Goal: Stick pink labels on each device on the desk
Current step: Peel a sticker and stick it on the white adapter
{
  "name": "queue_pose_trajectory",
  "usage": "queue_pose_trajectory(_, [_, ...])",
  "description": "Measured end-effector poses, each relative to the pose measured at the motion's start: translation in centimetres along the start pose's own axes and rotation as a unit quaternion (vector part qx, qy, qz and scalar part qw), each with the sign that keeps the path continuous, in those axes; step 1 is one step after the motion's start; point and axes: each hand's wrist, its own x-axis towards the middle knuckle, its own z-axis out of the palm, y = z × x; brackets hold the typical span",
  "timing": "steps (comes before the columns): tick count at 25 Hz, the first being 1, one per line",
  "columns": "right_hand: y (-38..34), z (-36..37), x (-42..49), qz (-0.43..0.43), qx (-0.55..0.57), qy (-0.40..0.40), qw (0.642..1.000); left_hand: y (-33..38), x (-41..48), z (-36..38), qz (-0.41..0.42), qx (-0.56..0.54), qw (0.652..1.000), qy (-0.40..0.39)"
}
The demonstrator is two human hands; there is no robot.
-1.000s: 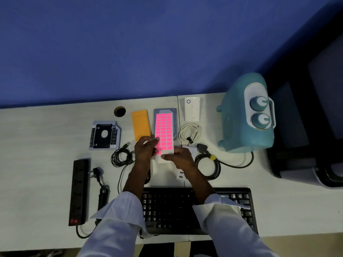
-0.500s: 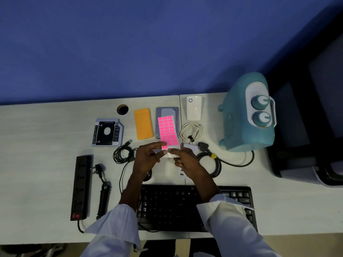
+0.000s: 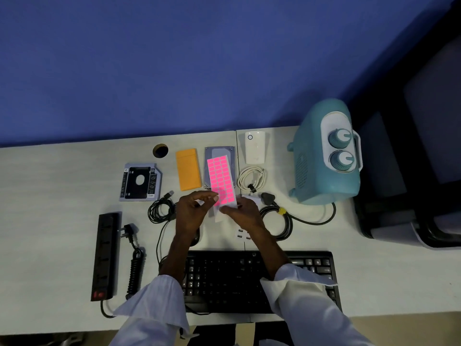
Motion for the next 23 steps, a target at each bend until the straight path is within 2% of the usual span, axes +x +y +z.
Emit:
queue_pose_trajectory(2, [0.0, -0.3, 0.0, -0.02, -0.073, 0.122, 0.99, 0.9, 0.2, 0.3, -0.004, -0.02, 1.0, -0.016])
queue_pose_trajectory(3, [-0.6, -0.7, 0.3, -0.017, -0.035, 0.136, 0.99, 1.2, 0.5, 0.5, -0.003, -0.03, 0.999, -0.026])
queue_pose_trajectory(5, [-2.2, -2.0, 0.9, 0.023, 0.127, 0.049, 0.99, 1.6, 1.3, 1.1, -0.002, -0.041, 0.997, -0.058])
queue_pose_trajectory(7, [-3.3, -3.6, 1.1, 0.037, 0.188, -0.04, 0.981, 2.1, 2.4, 1.9, 0.002, -0.04, 0.995, -0.095])
queue_pose_trajectory(11, [-2.6, -5.3, 2.8, -0.055, 0.149, 0.009, 0.987, 3.7, 4.9, 3.7, 0.019, -0.001, 0.988, -0.152])
queue_pose_trajectory(15, [-2.9, -6.1, 4.8, -0.061, 0.178, 0.05, 0.981, 4.7, 7.8, 5.5, 0.055, 0.072, 0.98, -0.175])
queue_pose_trajectory(19, [-3.5, -6.7, 7.4, -0.061, 0.192, 0.132, 0.971, 5.5, 10.9, 7.8, 0.083, 0.106, 0.98, -0.149])
queue_pose_trajectory(23, [-4.8, -7.2, 9.8, -0.044, 0.285, 0.187, 0.939, 6.5, 13.3, 10.0, 0.131, 0.136, 0.98, -0.063])
